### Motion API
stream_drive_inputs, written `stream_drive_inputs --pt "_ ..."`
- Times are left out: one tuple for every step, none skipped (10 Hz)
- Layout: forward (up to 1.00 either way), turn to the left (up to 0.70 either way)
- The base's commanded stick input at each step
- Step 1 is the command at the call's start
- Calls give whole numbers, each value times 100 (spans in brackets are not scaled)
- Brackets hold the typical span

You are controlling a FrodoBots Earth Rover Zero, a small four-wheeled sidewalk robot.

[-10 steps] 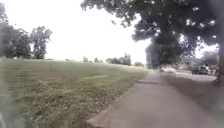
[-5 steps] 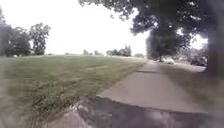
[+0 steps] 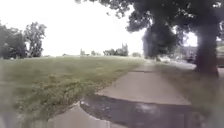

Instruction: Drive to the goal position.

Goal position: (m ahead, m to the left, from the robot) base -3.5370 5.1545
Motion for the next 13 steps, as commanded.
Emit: stream_drive_inputs --pt "0 95" --pt "0 100" --pt "0 100" --pt "0 100" --pt "0 100" --pt "0 100" --pt "0 100" --pt "0 100" --pt "0 100" --pt "0 100" --pt "0 100" --pt "0 100" --pt "0 100"
